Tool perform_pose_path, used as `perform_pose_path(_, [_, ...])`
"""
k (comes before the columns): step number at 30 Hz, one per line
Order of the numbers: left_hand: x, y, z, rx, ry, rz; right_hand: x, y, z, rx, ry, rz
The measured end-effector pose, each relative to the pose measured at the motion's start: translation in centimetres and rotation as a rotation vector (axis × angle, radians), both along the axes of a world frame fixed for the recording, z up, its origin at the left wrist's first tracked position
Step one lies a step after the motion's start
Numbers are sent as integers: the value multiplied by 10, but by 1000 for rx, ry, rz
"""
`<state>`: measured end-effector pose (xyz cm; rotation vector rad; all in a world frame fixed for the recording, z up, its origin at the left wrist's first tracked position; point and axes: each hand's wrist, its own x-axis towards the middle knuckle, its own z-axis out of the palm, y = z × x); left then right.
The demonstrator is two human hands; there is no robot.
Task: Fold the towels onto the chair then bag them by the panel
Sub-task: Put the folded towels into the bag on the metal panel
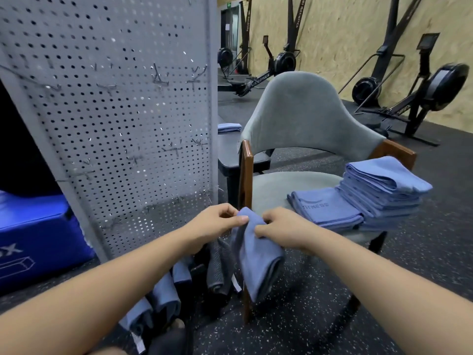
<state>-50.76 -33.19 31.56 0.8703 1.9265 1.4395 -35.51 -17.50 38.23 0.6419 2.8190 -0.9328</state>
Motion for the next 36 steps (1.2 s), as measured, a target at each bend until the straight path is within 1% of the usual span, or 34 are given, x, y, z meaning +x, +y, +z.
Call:
perform_pose_path(3, [-18,-13,-7,4,-88,32,-20,-11,-17,46,18,-12])
perform_pose_path(5, [-26,-19,-12,-9,-101,25,-35,-17,-29,76,39,-5])
perform_pose_path(9, [-45,-25,-29,-88,-28,108,-67,-26,-50,80,114,-86])
perform_pose_path(11, [-58,-27,-41,-118,8,136,-80,-30,-60,96,122,-98])
perform_pose_path(14, [-72,-28,-53,-204,175,220,-94,-35,-74,143,120,-114])
perform_pose_path(16, [-77,-24,-56,-220,166,200,-104,-36,-83,140,131,-125])
perform_pose_path(20, [-92,-15,-56,-175,108,150,-120,-38,-94,129,163,-138])
perform_pose_path(26, [-115,-5,-43,-106,133,130,-136,-40,-98,207,198,-132])
perform_pose_path(28, [-120,0,-38,-134,149,159,-143,-39,-97,211,203,-133])
perform_pose_path(31, [-124,11,-34,-197,160,228,-157,-35,-94,164,189,-133])
perform_pose_path(36, [-122,31,-17,-255,247,333,-178,-35,-86,116,201,-166])
